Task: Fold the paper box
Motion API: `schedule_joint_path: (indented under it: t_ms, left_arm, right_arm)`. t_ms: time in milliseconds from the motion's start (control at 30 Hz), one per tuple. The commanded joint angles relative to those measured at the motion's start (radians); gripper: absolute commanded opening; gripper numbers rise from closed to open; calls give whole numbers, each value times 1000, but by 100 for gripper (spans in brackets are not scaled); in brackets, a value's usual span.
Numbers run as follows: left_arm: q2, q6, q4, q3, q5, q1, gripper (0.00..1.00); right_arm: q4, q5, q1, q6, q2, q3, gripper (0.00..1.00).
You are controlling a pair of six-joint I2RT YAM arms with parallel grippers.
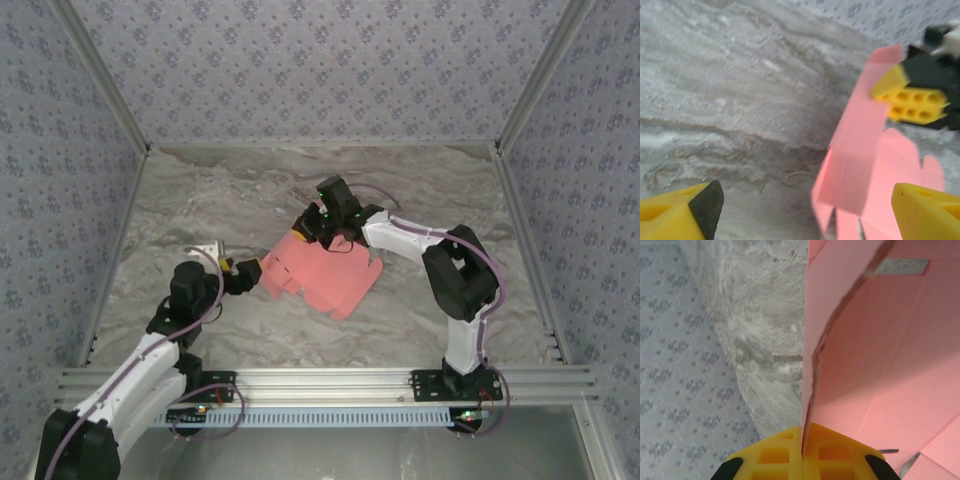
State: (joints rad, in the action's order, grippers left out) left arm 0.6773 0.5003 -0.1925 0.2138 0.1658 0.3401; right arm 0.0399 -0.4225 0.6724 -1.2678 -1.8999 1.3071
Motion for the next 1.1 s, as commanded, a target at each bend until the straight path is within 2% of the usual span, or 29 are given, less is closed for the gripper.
schedule_joint_path:
  t_ms: [0,133,333,500,833,933,1067]
  left_arm:
    - [-31,42,22,14,23,-6,89]
    - [48,24,6,51,32,-4,88]
    - [255,-50,-27,137,164,9,79]
    - [369,-52,-70,162,257,40,72]
    - [403,-117,-14,175,181,76,64]
    - [449,-144,-6,193,177,92,63]
    - [530,-161,-16,220,192,102,56]
  right_arm:
    - [-135,-92,-21,104,23,-62,9]
    - [-144,-150,-31,151,27,-75,10]
    - [-138,-202,-45,184,28,-83,11]
    - [-160,-222,-59,165,33,-97,11]
    - [-184,-238,-68,134,30,-95,12]
    - [-193,-242,-68,125,28,-97,12]
    - [-202,-244,-69,117,29,-101,12]
